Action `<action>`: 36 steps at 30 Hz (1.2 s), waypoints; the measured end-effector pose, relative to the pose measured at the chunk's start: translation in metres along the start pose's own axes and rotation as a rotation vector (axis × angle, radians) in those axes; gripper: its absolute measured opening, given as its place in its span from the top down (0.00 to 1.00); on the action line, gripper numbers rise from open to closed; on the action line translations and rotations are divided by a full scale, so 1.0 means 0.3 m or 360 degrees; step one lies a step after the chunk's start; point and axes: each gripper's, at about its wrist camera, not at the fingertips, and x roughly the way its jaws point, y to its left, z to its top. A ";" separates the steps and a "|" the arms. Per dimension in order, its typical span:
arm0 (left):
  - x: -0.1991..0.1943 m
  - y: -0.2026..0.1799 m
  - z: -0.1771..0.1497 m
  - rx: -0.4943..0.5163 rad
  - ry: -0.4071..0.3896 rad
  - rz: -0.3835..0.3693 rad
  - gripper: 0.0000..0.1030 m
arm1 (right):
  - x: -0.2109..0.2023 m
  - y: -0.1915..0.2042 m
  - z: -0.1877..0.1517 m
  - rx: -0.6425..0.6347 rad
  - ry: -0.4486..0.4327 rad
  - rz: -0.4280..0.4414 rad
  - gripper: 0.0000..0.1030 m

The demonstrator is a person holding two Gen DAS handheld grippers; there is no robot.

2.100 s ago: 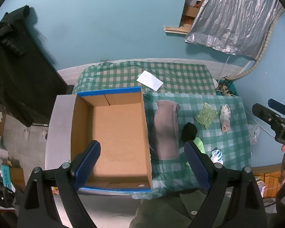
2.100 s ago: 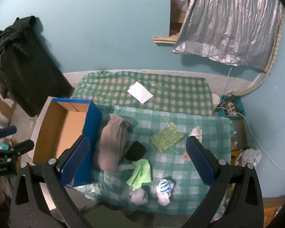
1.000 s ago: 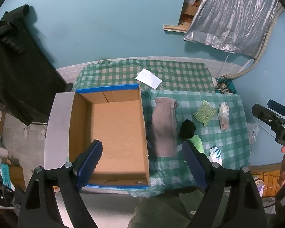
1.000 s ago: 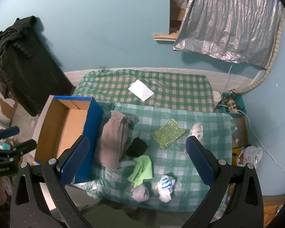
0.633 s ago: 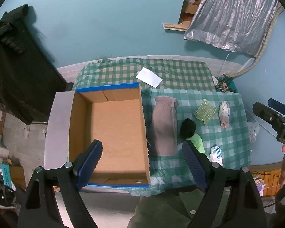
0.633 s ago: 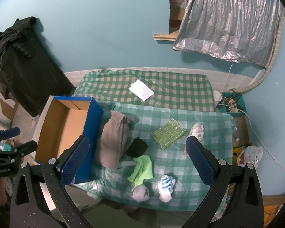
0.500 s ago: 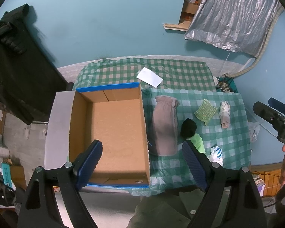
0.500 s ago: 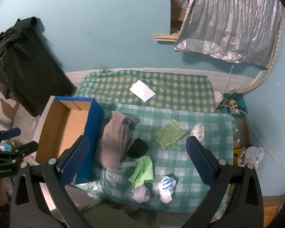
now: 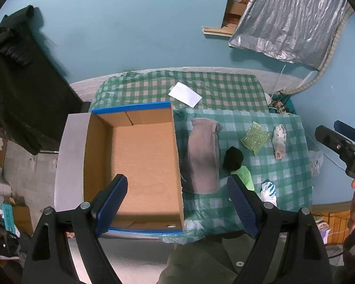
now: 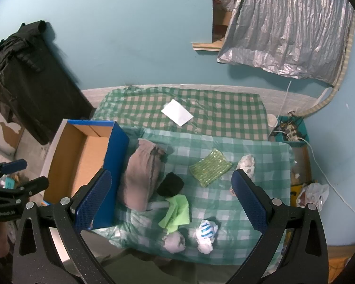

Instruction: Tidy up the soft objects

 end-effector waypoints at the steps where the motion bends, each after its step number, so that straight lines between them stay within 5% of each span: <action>1: 0.002 -0.005 0.001 0.0003 0.0002 0.0001 0.16 | 0.000 0.000 -0.003 0.0001 0.0000 0.0001 0.02; 17: 0.083 -0.086 0.031 0.0061 0.0078 0.0007 0.15 | 0.029 -0.119 -0.003 0.0018 0.0052 -0.0053 0.02; 36: 0.363 -0.214 0.114 0.0104 0.0273 -0.0038 0.15 | 0.172 -0.440 -0.023 0.0132 0.0183 -0.0135 0.02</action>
